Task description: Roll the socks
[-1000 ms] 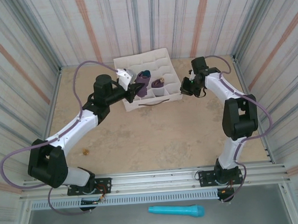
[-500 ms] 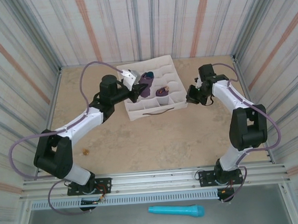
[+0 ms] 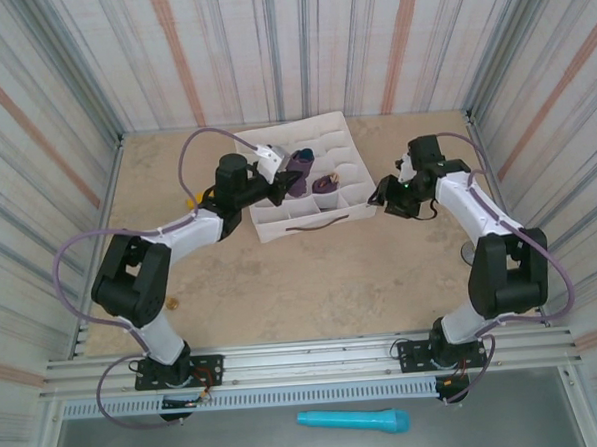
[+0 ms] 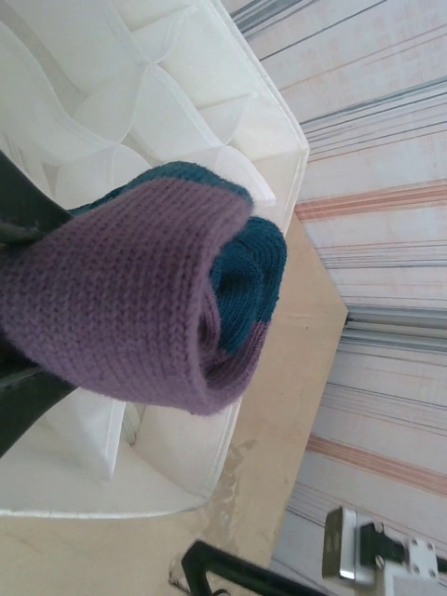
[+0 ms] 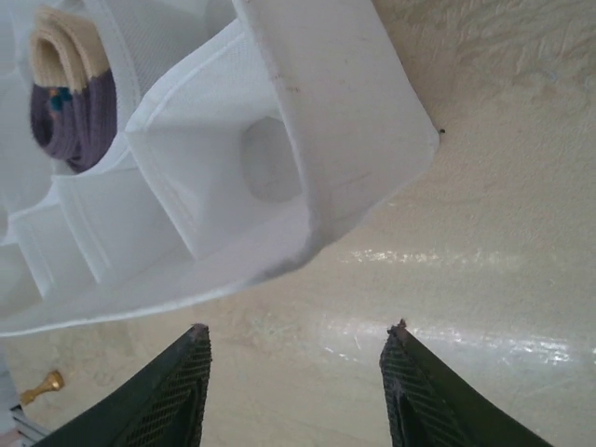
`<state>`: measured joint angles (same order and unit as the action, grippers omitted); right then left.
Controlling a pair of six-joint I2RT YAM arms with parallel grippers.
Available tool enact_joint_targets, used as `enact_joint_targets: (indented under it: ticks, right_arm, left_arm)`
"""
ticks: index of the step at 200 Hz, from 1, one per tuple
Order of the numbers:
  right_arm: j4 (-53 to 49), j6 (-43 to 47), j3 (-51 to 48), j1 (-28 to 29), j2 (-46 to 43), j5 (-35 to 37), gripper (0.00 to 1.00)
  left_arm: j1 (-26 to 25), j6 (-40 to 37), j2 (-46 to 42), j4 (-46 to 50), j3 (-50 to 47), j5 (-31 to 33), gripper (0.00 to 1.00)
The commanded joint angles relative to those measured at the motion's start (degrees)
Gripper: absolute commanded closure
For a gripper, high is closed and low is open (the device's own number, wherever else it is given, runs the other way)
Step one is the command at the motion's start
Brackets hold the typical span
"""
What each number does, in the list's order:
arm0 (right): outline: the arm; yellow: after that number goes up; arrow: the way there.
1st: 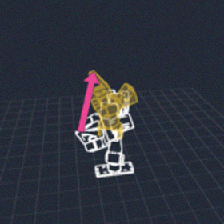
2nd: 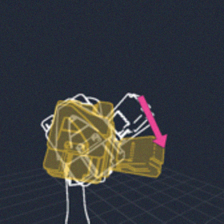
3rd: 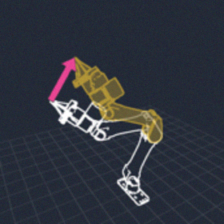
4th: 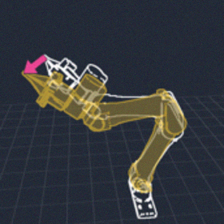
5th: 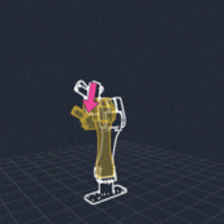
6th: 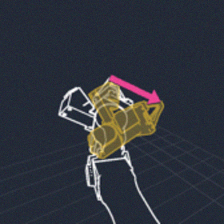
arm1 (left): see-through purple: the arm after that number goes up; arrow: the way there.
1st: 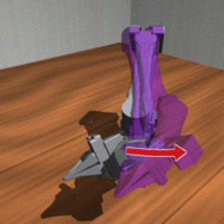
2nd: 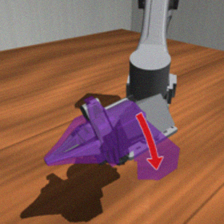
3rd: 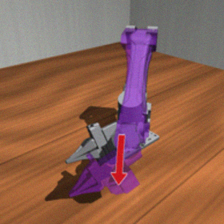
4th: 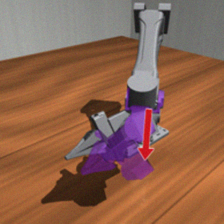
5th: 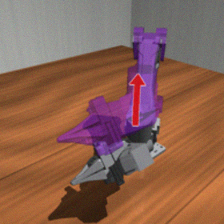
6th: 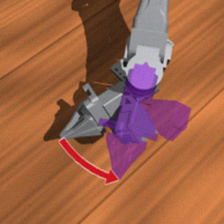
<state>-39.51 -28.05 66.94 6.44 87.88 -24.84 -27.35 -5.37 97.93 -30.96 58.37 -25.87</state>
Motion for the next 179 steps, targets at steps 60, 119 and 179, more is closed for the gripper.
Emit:
enact_joint_targets:
  ticks: [60, 119, 179]
  right_arm:
    - [0.8, -4.3, -4.4, -0.7, -9.0, -2.7, 0.37]
    - [1.7, -6.1, -5.9, -0.7, -9.9, -4.7, 0.36]
    - [1.9, -6.4, -5.9, -0.6, -9.6, -5.9, 0.36]
  left_arm:
    - [1.9, -0.3, 6.3, -11.2, 0.1, -1.3, 1.00]
    - [2.3, -0.8, 10.1, -13.3, 0.4, -0.5, 1.00]
    - [2.4, -0.7, 13.3, -14.8, 1.3, 0.1, 1.00]
